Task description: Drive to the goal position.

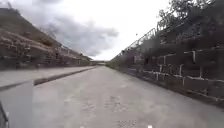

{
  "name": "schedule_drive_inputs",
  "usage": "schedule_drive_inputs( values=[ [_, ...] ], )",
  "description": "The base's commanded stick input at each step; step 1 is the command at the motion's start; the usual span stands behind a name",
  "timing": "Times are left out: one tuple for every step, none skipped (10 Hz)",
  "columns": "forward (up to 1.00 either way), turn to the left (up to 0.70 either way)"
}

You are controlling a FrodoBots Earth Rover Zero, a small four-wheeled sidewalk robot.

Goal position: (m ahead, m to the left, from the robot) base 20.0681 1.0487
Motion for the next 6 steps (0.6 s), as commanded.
schedule_drive_inputs(
  values=[
    [0.7, 0.0],
    [0.7, 0.0],
    [0.7, 0.0],
    [0.7, 0.0],
    [0.7, 0.0],
    [0.7, 0.0]
  ],
)
